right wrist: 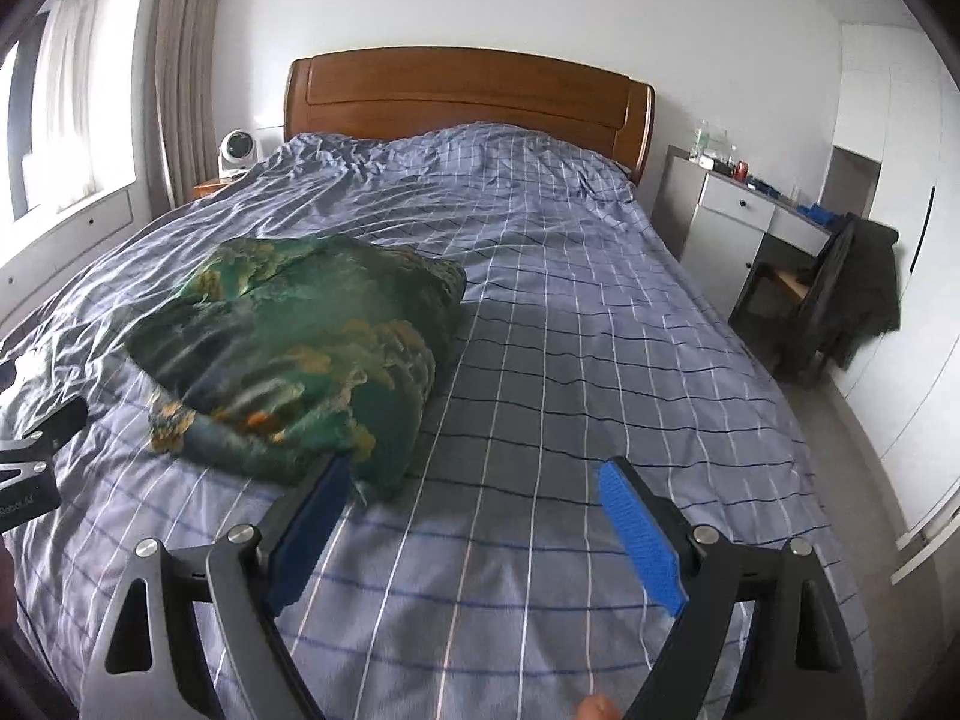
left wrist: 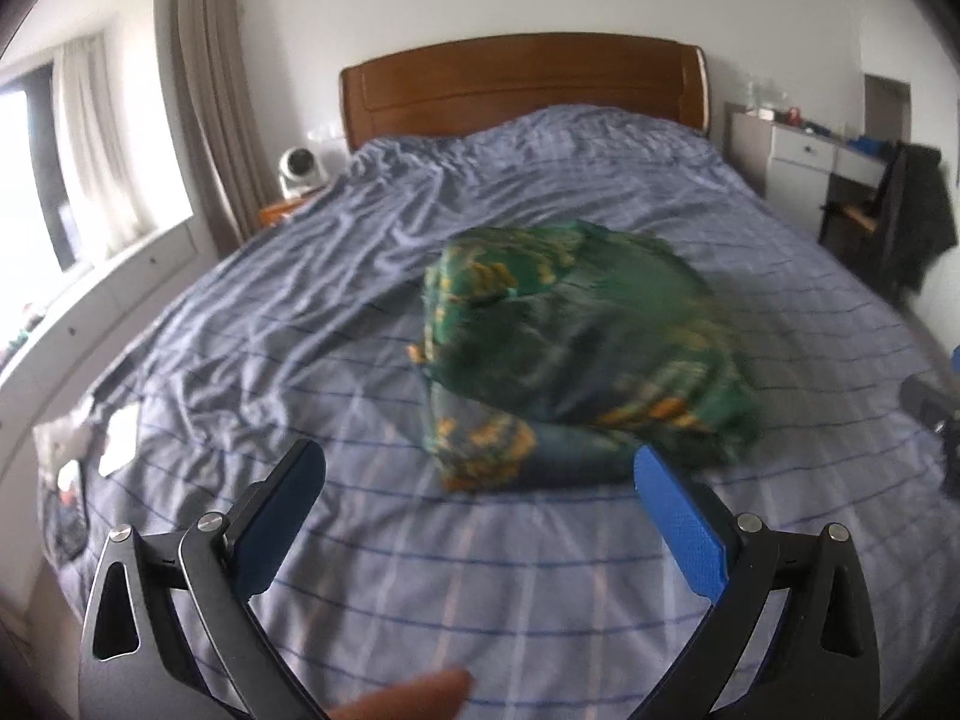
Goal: Fold large clothes
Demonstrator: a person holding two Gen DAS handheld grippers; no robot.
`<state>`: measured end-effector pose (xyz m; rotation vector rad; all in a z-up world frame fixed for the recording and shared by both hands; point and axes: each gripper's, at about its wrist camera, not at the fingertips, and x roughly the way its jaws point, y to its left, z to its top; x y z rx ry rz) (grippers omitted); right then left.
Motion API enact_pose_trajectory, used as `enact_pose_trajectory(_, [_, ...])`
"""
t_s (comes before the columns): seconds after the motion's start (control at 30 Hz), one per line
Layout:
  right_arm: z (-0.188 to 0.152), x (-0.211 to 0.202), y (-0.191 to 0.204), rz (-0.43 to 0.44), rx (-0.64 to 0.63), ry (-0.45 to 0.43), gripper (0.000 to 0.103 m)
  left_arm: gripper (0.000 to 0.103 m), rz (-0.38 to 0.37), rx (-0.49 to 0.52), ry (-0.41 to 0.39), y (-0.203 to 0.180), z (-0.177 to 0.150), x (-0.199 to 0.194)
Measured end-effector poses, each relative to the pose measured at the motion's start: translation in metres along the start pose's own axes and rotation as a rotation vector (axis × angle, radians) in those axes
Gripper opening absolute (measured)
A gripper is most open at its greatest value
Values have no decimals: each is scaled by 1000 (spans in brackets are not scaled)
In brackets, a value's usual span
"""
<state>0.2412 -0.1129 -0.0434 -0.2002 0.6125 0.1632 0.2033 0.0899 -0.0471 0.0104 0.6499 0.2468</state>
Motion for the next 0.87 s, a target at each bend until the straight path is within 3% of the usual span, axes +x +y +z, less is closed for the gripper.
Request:
enact_pose_trajectory(0.37, [-19, -29, 9, -3, -21, 16, 87, 103, -38, -8, 19, -17, -9, -34])
enact_pose_trajectory(0.7, [-26, -42, 11, -13, -22, 27, 87, 103, -49, -26, 16, -23, -10, -40])
enact_pose_trajectory(0.87, [-28, -45, 8, -11, -12, 28, 87, 103, -9, -32, -10, -26, -11, -41])
